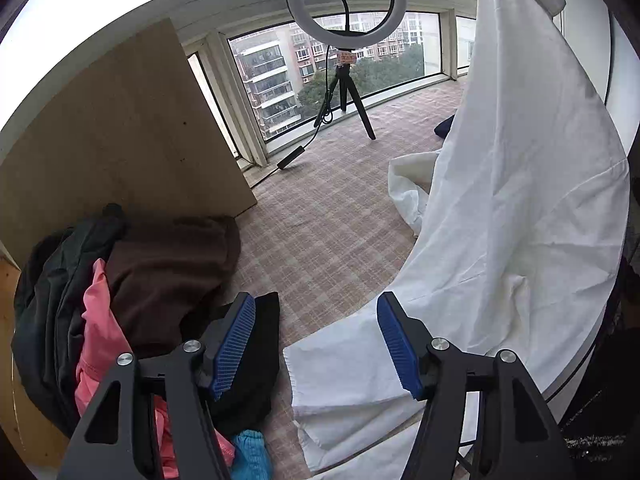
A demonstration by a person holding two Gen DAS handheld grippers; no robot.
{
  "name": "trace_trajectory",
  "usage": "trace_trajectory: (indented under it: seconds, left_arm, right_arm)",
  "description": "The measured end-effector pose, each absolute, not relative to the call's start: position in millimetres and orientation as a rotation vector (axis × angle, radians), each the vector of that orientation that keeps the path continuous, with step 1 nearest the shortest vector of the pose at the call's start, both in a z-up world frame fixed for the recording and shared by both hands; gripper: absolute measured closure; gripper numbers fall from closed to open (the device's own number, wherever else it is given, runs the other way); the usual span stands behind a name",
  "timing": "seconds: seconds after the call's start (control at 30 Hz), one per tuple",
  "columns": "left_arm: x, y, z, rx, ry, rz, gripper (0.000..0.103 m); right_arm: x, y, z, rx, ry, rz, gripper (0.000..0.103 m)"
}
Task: Fold clothes
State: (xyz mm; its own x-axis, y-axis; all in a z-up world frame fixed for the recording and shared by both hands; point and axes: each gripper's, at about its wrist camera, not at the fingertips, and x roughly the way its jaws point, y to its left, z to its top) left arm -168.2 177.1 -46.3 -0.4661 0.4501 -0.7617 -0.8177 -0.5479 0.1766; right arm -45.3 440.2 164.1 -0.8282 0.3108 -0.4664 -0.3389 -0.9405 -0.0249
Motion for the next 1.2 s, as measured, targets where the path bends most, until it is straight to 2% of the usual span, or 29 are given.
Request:
trace_trajectory:
  seconds: [0.2, 0.33, 0.47, 0.63, 0.77, 0.9, 1.03, 1.2]
  left_arm:
    - [-170, 122, -25, -0.874, 0.588, 2.214, 0.042]
    - [-167, 94, -6, -0.885, 0.474, 2.278, 0.042]
    - [-146, 103, 19, -0.809, 0.434, 2.265, 0.042]
    - [-106, 181, 43, -0.690, 0.465, 2.091, 0.042]
    - [-61, 223, 50, -0.664, 0.505, 1.874, 0.042]
    - [-28, 192, 53, -0.609, 0.617, 1.834, 0.042]
    - [-48, 157, 38, -0.712, 0.703, 1.932, 0.037]
    - [-104, 146, 1, -0.897, 0.760, 2.004, 0.037]
  right_arm:
    - [-109, 328, 330, -0.430, -0.206, 3.024, 0.102]
    - [-87, 272, 423, -0.225, -0.334, 3.169, 0.102]
    - [-50, 253, 465, -0.133, -0.401, 3.237, 0.102]
    - [-33, 294, 467, -0.179, -0.252, 3.284, 0.102]
    - [-46, 347, 443, -0.347, -0.146, 3.231, 0.102]
    - [-60, 396, 398, -0.580, -0.088, 3.169, 0.102]
    - [-46, 444, 260, -0.878, 0.099, 3.028, 0.102]
    - [-18, 498, 74, -1.211, 0.331, 2.779, 0.102]
